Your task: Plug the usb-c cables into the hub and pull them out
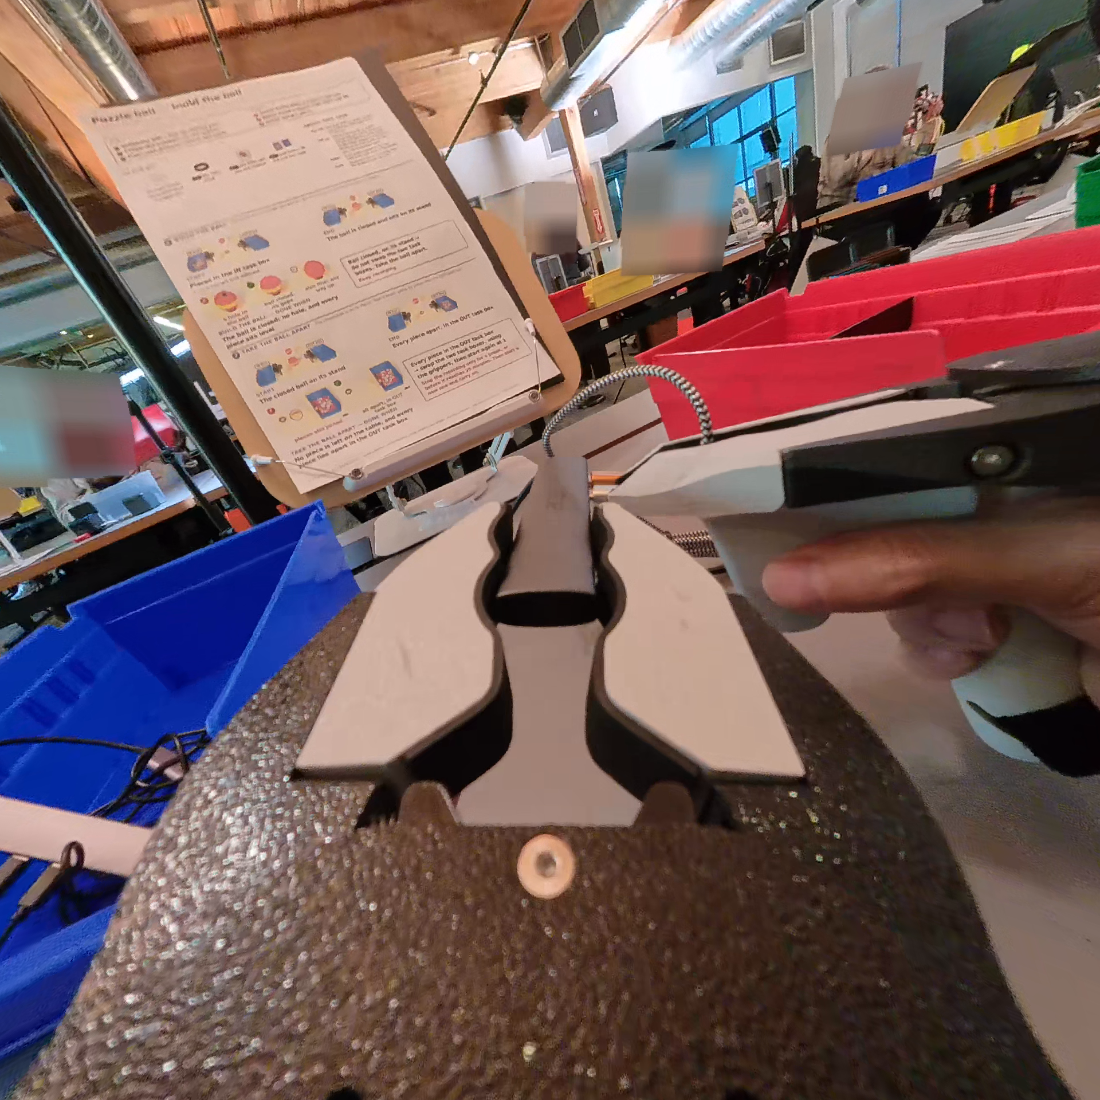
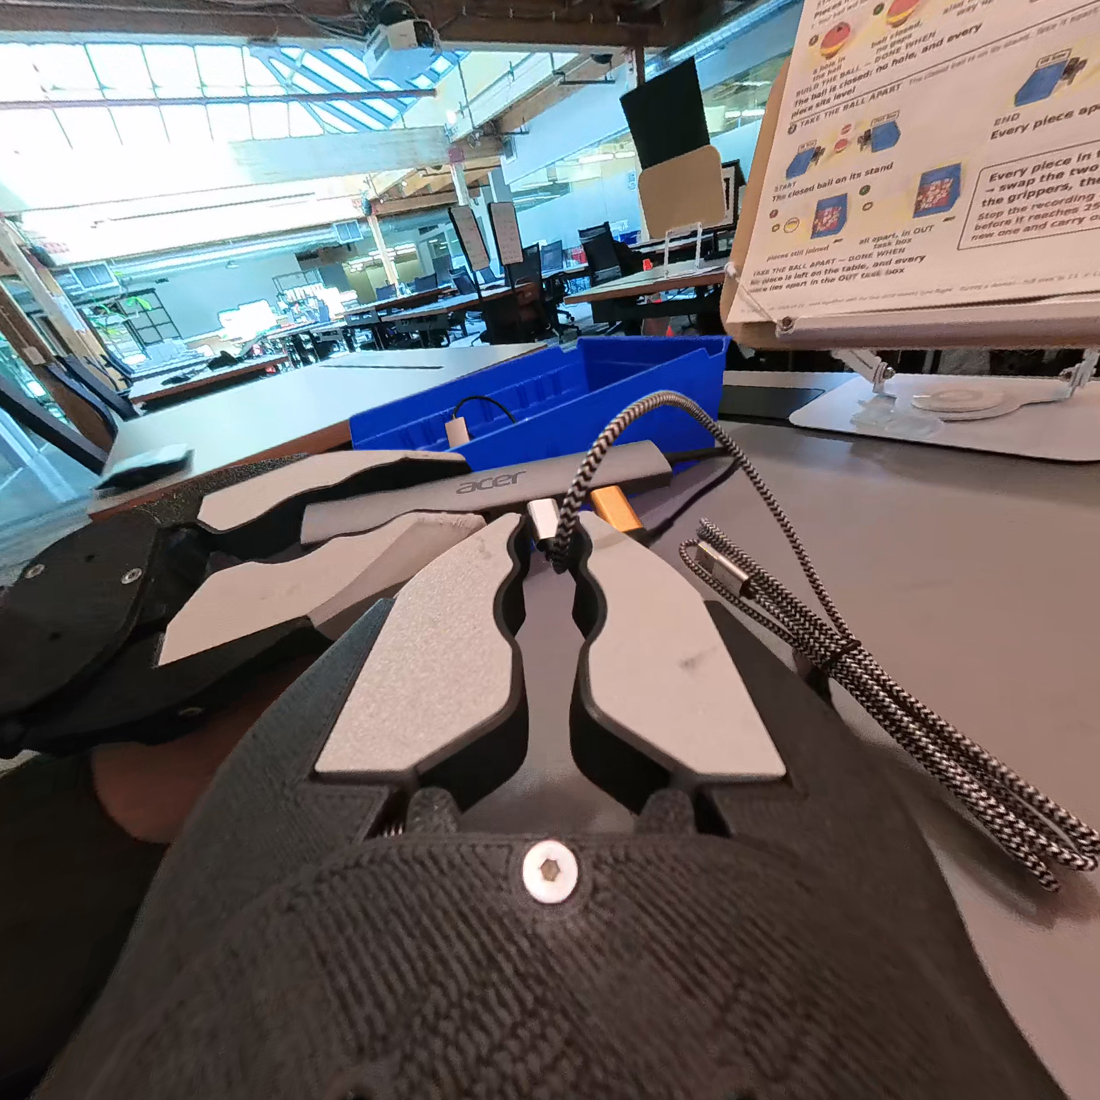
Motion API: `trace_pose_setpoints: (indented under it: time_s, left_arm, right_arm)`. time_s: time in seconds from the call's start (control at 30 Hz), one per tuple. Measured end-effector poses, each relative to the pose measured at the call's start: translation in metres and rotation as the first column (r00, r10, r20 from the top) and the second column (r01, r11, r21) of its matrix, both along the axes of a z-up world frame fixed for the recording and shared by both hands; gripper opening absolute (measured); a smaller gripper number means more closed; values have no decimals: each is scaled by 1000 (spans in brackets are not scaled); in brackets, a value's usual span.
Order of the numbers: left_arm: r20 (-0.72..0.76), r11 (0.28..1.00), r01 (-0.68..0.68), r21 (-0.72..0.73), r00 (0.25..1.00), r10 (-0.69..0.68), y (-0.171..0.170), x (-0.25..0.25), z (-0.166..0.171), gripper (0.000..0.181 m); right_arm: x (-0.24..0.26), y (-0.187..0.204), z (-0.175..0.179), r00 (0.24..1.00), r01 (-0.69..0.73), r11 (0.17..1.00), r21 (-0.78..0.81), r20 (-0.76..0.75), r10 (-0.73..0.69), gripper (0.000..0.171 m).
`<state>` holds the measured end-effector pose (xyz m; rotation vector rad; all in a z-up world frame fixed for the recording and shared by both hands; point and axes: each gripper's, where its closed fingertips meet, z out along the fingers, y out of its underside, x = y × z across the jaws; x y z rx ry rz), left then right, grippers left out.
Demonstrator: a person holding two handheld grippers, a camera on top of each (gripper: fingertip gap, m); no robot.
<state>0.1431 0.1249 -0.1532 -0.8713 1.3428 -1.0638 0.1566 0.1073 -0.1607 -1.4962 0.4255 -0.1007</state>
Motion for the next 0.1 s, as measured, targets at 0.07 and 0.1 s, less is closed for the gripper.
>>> trace_pose_setpoints:
  time_s: [0.07,0.1]
  left_arm:
    - [0,1000,12,-11,1000,-12,-4,-1,5,26]
    - [1,1000,15,-4,1000,-15,-5,-1,8,26]
  right_arm:
    - [-1,-5,6,1000,8,1000,-2,14,-8,12]
    - [-2,-7,9,1000,11,1000,-9,27,-11,12]
